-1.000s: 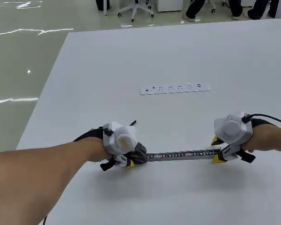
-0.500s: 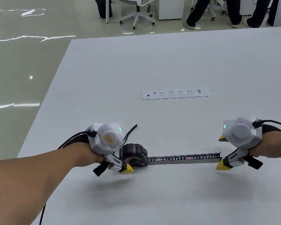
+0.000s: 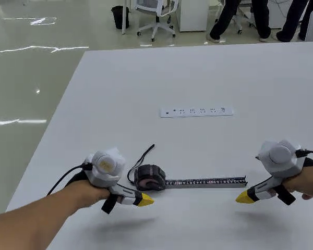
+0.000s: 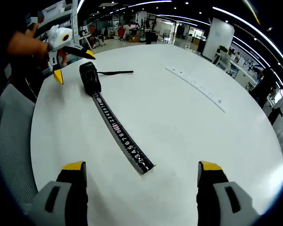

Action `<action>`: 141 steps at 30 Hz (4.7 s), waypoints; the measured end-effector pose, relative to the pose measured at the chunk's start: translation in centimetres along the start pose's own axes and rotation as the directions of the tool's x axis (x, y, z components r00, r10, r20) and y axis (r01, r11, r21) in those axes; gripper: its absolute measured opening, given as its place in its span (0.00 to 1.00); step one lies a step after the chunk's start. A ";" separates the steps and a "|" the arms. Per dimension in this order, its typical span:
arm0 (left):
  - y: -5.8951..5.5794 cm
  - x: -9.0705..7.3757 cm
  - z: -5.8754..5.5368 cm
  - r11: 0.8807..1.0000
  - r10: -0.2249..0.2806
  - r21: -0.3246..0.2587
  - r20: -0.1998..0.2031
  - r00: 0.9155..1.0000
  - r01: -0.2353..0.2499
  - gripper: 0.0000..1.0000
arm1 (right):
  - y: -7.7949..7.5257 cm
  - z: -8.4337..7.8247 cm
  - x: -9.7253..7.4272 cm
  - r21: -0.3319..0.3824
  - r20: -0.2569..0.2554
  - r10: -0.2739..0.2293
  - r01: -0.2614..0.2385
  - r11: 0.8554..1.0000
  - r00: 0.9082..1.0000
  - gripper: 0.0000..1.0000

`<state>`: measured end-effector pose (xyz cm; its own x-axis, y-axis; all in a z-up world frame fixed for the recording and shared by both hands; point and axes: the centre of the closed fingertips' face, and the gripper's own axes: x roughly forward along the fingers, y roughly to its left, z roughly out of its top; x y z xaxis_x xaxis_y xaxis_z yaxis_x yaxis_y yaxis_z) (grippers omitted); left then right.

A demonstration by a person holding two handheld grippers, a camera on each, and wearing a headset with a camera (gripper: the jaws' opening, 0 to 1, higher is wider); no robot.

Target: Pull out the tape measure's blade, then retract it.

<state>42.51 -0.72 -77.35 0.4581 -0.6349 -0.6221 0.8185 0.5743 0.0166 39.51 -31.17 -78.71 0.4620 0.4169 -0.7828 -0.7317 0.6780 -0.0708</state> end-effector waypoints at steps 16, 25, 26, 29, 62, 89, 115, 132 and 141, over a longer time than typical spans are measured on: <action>1.6 -7.9 -2.0 0.978 0.154 -0.153 0.089 0.984 -0.139 0.99 | 1.3 -0.5 -5.9 0.214 0.219 -0.116 0.068 0.974 0.969 1.00; 0.8 -11.8 -4.3 0.967 0.202 -0.181 0.100 0.974 -0.182 0.99 | 2.9 -3.1 -8.6 0.246 0.233 -0.166 0.107 0.963 0.958 1.00; 0.8 -12.2 -4.3 0.965 0.208 -0.187 0.105 0.972 -0.186 0.99 | 3.1 -3.3 -8.9 0.250 0.235 -0.167 0.107 0.962 0.957 1.00; 0.6 -13.4 -4.5 0.959 0.227 -0.202 0.123 0.966 -0.200 0.99 | 3.8 -4.1 -9.7 0.264 0.241 -0.174 0.108 0.958 0.955 1.00; 0.0 -17.1 -6.5 0.938 0.287 -0.239 0.132 0.949 -0.250 0.99 | 8.1 -10.7 -15.2 0.381 0.216 -0.243 0.148 0.913 0.946 1.00; -1.1 -17.1 -7.5 0.942 0.274 -0.225 0.098 0.957 -0.247 0.99 | 7.4 -11.1 -14.7 0.360 0.217 -0.238 0.149 0.921 0.947 1.00; -1.3 -11.7 -4.7 0.968 0.202 -0.159 0.034 0.979 -0.194 0.97 | 7.9 -8.5 -12.2 0.313 0.224 -0.203 0.127 0.941 0.953 0.98; -0.5 -8.1 -2.1 0.919 0.317 -0.258 0.039 0.948 -0.297 0.97 | 6.2 -5.1 -9.8 0.285 0.252 -0.198 0.123 0.951 0.947 0.90; -0.2 -7.5 -0.6 0.896 0.392 -0.240 0.031 0.919 -0.374 0.91 | 4.3 -4.2 -8.1 0.230 0.242 -0.155 0.098 0.968 0.958 0.89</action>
<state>38.70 4.28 -73.14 0.7529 -0.3748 -0.5410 0.4790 0.8758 0.0599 30.51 -34.14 -75.28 0.6770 0.4411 -0.5891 -0.5479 0.8365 -0.0033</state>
